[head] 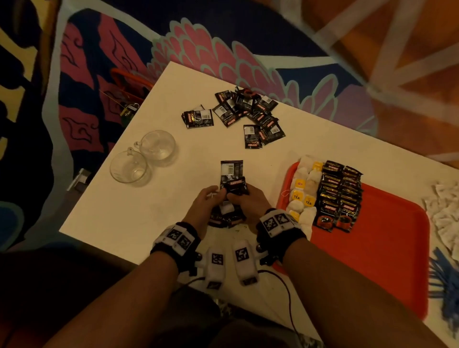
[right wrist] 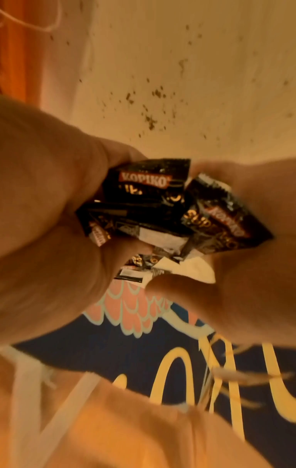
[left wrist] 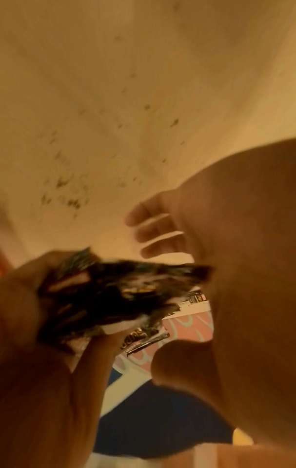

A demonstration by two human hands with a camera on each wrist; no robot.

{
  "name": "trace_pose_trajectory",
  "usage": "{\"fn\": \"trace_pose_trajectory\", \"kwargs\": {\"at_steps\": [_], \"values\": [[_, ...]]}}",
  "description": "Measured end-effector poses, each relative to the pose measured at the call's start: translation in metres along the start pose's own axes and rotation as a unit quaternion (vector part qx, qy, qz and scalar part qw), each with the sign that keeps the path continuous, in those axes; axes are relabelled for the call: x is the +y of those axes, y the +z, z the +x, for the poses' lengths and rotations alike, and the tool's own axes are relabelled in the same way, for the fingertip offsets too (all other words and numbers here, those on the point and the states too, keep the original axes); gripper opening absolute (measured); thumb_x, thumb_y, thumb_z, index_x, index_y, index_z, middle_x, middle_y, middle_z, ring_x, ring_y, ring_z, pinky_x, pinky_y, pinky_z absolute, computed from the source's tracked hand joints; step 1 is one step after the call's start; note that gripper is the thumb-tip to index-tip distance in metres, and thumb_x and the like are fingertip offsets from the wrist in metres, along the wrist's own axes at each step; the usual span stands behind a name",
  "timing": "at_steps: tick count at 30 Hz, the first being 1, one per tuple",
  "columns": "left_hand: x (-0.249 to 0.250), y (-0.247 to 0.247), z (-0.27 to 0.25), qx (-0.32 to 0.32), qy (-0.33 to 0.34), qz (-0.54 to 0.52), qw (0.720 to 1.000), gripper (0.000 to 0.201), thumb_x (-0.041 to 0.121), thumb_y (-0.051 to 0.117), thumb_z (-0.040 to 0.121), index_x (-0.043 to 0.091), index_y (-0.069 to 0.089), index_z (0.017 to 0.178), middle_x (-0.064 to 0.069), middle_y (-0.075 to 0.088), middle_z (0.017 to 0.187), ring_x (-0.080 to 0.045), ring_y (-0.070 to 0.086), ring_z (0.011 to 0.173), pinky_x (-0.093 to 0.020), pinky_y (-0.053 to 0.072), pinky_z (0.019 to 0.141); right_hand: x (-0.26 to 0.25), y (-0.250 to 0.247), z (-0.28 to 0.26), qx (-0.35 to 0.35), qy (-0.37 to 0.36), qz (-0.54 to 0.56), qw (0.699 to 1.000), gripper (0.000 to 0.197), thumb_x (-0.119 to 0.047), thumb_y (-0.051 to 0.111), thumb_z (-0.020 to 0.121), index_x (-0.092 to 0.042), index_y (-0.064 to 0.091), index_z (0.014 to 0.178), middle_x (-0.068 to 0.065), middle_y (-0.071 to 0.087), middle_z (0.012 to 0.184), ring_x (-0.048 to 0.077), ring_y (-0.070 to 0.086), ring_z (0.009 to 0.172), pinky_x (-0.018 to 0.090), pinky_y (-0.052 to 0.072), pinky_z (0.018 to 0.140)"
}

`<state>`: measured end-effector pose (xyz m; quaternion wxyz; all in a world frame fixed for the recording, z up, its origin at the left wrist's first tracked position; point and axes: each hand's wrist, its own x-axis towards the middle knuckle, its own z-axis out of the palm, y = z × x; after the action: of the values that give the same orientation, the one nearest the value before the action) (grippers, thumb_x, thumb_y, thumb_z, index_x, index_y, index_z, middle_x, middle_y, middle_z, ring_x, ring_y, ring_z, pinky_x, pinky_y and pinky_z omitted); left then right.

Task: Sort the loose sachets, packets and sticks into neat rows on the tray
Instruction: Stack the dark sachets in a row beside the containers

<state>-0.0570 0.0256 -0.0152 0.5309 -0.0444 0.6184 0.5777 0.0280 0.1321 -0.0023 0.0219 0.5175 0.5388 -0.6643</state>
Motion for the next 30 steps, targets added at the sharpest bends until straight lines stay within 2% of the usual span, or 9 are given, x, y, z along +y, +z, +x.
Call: {"fn": "trace_pose_trajectory", "kwargs": {"at_steps": [2, 4, 9, 11, 14, 19, 23, 26, 30], "values": [[0.01, 0.014, -0.011, -0.087, -0.033, -0.104, 0.99, 0.056, 0.035, 0.065, 0.084, 0.016, 0.054, 0.136, -0.017, 0.065, 0.128, -0.037, 0.063, 0.114, -0.05, 0.052, 0.093, -0.011, -0.004, -0.013, -0.032, -0.027, 0.041, 0.998, 0.02, -0.014, 0.072, 0.084, -0.024, 0.072, 0.102, 0.009, 0.074, 0.104, 0.032, 0.07, 0.098, 0.053, 0.055, 0.091], [0.019, 0.027, -0.019, -0.133, -0.037, -0.138, 0.981, 0.048, 0.028, 0.06, 0.087, 0.017, 0.057, 0.134, -0.018, 0.068, 0.12, -0.038, 0.066, 0.106, -0.051, 0.053, 0.09, -0.02, -0.013, -0.024, -0.042, -0.049, 0.054, 0.996, 0.02, -0.016, 0.07, 0.086, -0.024, 0.071, 0.105, 0.01, 0.074, 0.107, 0.031, 0.069, 0.1, 0.051, 0.054, 0.094], [0.037, 0.061, -0.03, -0.128, -0.015, -0.104, 0.986, 0.031, 0.016, 0.048, 0.102, 0.013, 0.058, 0.13, -0.012, 0.074, 0.093, -0.028, 0.072, 0.081, -0.04, 0.058, 0.071, -0.035, -0.042, -0.048, -0.024, -0.094, 0.011, 0.995, 0.02, -0.011, 0.059, 0.09, -0.022, 0.067, 0.104, 0.005, 0.071, 0.101, 0.025, 0.067, 0.099, 0.037, 0.055, 0.088], [0.039, 0.074, -0.037, -0.132, -0.014, -0.094, 0.987, 0.024, 0.014, 0.047, 0.102, 0.014, 0.06, 0.122, -0.011, 0.075, 0.088, -0.025, 0.073, 0.073, -0.036, 0.059, 0.06, -0.034, -0.052, -0.051, 0.018, -0.102, -0.054, 0.993, 0.04, -0.032, 0.063, 0.074, -0.018, 0.065, 0.111, 0.01, 0.07, 0.106, 0.028, 0.066, 0.099, 0.044, 0.055, 0.09], [0.04, 0.091, -0.047, -0.135, -0.016, -0.072, 0.988, 0.024, 0.011, 0.047, 0.102, 0.012, 0.06, 0.122, -0.012, 0.075, 0.089, -0.026, 0.073, 0.073, -0.035, 0.059, 0.058, -0.027, -0.076, -0.054, 0.049, -0.12, -0.12, 0.984, 0.059, -0.051, 0.06, 0.052, -0.022, 0.066, 0.103, 0.011, 0.066, 0.105, 0.029, 0.065, 0.095, 0.048, 0.055, 0.087], [0.039, 0.115, -0.064, -0.143, -0.024, -0.024, 0.989, 0.022, 0.007, 0.052, 0.099, 0.009, 0.061, 0.119, -0.016, 0.073, 0.095, -0.031, 0.071, 0.081, -0.043, 0.06, 0.072, -0.048, -0.122, -0.09, 0.126, -0.186, -0.079, 0.971, 0.034, -0.054, 0.07, 0.074, -0.032, 0.063, 0.098, 0.001, 0.063, 0.112, 0.021, 0.062, 0.102, 0.041, 0.052, 0.092], [0.039, 0.134, -0.082, -0.156, -0.041, 0.01, 0.987, 0.018, 0.003, 0.055, 0.097, 0.004, 0.061, 0.114, -0.019, 0.071, 0.097, -0.033, 0.071, 0.081, -0.042, 0.06, 0.068, -0.062, -0.146, -0.107, 0.132, -0.243, -0.082, 0.958, 0.004, -0.023, 0.073, 0.086, -0.027, 0.072, 0.084, 0.0, 0.074, 0.092, 0.02, 0.07, 0.088, 0.045, 0.055, 0.087], [0.041, 0.146, -0.09, -0.155, -0.045, -0.012, 0.987, 0.024, 0.002, 0.054, 0.096, 0.004, 0.058, 0.12, -0.025, 0.069, 0.105, -0.038, 0.069, 0.086, -0.048, 0.061, 0.066, -0.071, -0.161, -0.121, 0.191, -0.286, -0.016, 0.939, 0.015, -0.018, 0.07, 0.089, -0.03, 0.072, 0.08, -0.009, 0.072, 0.082, 0.008, 0.067, 0.076, 0.033, 0.054, 0.077], [0.048, 0.159, -0.099, -0.144, -0.039, -0.062, 0.987, 0.015, 0.001, 0.051, 0.098, 0.004, 0.059, 0.109, -0.02, 0.073, 0.084, -0.033, 0.072, 0.069, -0.043, 0.059, 0.054, -0.064, -0.17, -0.15, 0.25, -0.412, -0.107, 0.87, 0.023, -0.01, 0.068, 0.089, -0.03, 0.076, 0.098, -0.017, 0.068, 0.095, 0.002, 0.059, 0.096, 0.018, 0.046, 0.088]]}}
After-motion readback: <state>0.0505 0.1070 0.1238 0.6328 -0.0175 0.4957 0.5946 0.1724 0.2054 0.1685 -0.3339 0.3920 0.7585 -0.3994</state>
